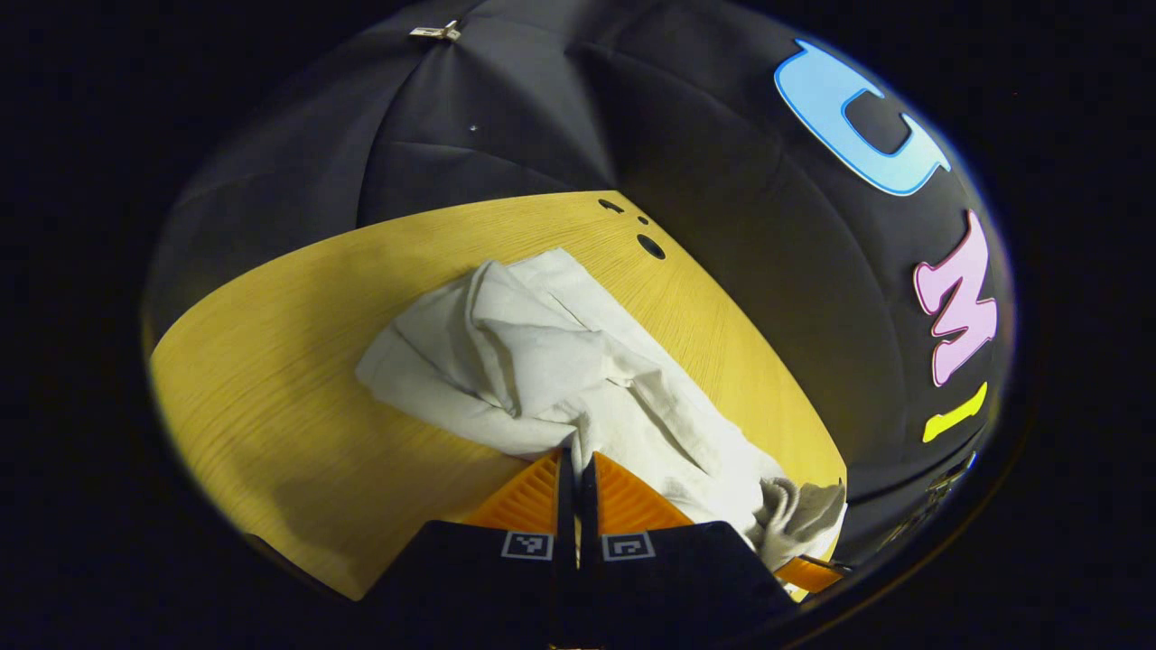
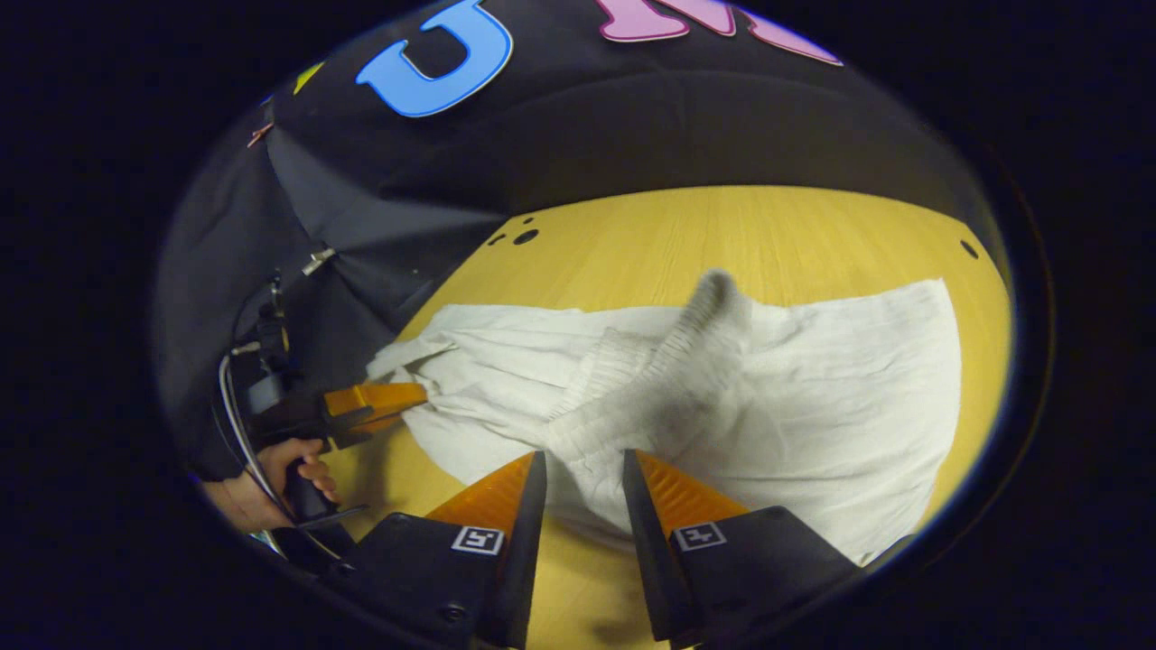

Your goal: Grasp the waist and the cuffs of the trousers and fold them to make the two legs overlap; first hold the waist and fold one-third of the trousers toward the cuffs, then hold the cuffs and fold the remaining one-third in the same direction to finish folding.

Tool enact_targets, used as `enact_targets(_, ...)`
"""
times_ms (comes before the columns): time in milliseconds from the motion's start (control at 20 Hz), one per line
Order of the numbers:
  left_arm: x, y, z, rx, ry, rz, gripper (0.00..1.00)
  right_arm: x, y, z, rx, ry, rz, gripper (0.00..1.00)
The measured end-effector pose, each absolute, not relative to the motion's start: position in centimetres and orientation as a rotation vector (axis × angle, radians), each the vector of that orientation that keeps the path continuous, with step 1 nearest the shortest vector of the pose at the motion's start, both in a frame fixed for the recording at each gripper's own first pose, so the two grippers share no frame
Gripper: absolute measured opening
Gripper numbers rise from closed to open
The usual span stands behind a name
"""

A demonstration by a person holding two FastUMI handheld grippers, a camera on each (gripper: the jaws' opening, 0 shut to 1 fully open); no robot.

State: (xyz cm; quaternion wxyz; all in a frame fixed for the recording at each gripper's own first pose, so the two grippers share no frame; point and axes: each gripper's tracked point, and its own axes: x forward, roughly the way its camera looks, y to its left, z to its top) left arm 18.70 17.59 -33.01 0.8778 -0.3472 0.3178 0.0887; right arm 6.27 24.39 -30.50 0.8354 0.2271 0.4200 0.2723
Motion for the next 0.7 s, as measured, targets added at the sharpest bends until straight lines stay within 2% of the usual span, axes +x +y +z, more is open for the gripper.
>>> enact_targets(100,18.8,17.6,-33.0,-0.728,0.661,0.185,0.06,5.3,24.4,-29.4,0.509,0.88,0.597,0.59)
enact_targets(150,18.8,17.7,-32.9,-0.729,0.659,0.185,0.06,4.9,23.8,-29.5,0.501,0.876,0.585,0.68)
enact_targets(200,18.8,17.6,-32.9,-0.731,0.658,0.181,0.06,4.7,22.9,-29.5,0.49,0.871,0.564,0.6)
enact_targets(500,19.4,18.0,-31.5,-0.739,0.623,0.165,0.05,2.9,14.4,-30.4,0.452,0.853,0.394,0.59)
enact_targets(700,20.6,17.0,-27.2,-0.691,0.553,0.128,0.05,1.5,8.8,-31.5,0.421,0.861,0.285,0.59)
